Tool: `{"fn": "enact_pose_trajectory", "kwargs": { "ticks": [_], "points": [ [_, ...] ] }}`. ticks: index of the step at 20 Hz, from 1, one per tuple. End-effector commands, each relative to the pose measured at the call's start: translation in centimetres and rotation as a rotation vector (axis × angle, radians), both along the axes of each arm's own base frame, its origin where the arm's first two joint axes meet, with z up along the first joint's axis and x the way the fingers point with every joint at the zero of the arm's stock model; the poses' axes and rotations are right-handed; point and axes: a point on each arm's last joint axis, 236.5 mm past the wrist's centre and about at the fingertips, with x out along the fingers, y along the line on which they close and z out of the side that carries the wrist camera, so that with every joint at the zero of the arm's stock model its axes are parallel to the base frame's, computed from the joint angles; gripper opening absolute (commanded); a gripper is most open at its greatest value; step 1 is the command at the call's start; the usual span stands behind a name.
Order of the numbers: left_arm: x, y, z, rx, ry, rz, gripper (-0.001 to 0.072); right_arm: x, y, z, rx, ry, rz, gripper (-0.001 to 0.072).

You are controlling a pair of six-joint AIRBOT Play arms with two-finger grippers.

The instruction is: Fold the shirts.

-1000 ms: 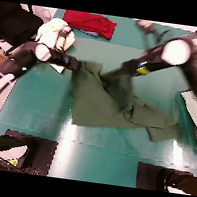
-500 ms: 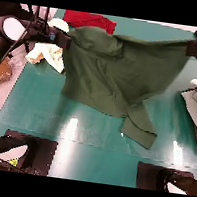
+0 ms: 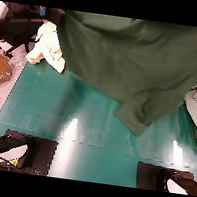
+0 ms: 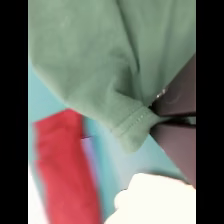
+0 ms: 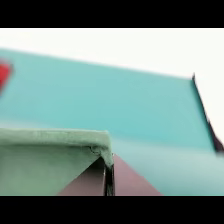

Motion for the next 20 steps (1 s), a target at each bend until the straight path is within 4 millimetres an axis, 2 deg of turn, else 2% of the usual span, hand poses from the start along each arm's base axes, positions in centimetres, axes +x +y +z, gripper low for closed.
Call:
{"fn": "enact_pose_trajectory", "kwargs": {
  "ticks": [1, 5, 7, 10, 13, 15, 16, 17, 18, 19, 20],
  "points": [
    [-1.4, 0.2, 6.2, -0.039, -0.100, 0.006, 0.0030, -2.8, 0.8, 4.8, 0.067, -0.100, 0.089, 0.0022],
    [-7.3, 0.3, 13.0, -0.018, -0.174, -0.031, 0.0029, -11.6, 1.2, 8.1, 0.062, -0.124, 0.111, 0.0022],
    [-10.4, 0.5, 15.2, -0.014, -0.213, -0.041, 0.0028, -16.1, 1.3, 9.4, 0.078, -0.157, 0.112, 0.0022],
    [-15.8, 0.9, 16.2, -0.037, -0.193, -0.050, 0.0027, -22.6, 1.3, 11.4, 0.102, -0.248, 0.112, 0.0021],
    [-20.6, 0.9, 16.7, -0.054, -0.185, -0.074, 0.0026, -26.9, 1.4, 11.4, 0.138, -0.256, 0.111, 0.0021],
    [-22.4, 0.2, 16.6, -0.092, -0.162, -0.106, 0.0026, -28.1, 1.4, 11.1, 0.162, -0.246, 0.108, 0.0020],
    [-23.0, -0.1, 16.2, -0.107, -0.128, -0.118, 0.0026, -28.0, 1.5, 11.1, 0.170, -0.244, 0.106, 0.0020],
    [-23.2, -0.4, 15.4, -0.117, -0.087, -0.128, 0.0026, -27.1, 1.4, 10.6, 0.172, -0.218, 0.098, 0.0020],
    [-23.1, -0.6, 14.3, -0.122, -0.042, -0.132, 0.0026, -25.1, 1.0, 8.9, 0.169, -0.137, 0.073, 0.0020],
    [-22.4, -1.0, 12.4, -0.135, 0.028, -0.140, 0.0026, -22.8, 0.6, 6.1, 0.164, -0.011, 0.049, 0.0020],
    [-21.5, -1.8, 9.6, -0.143, 0.118, -0.159, 0.0026, -20.0, 0.9, 2.5, 0.156, 0.140, 0.069, 0.0020]
  ]
}}
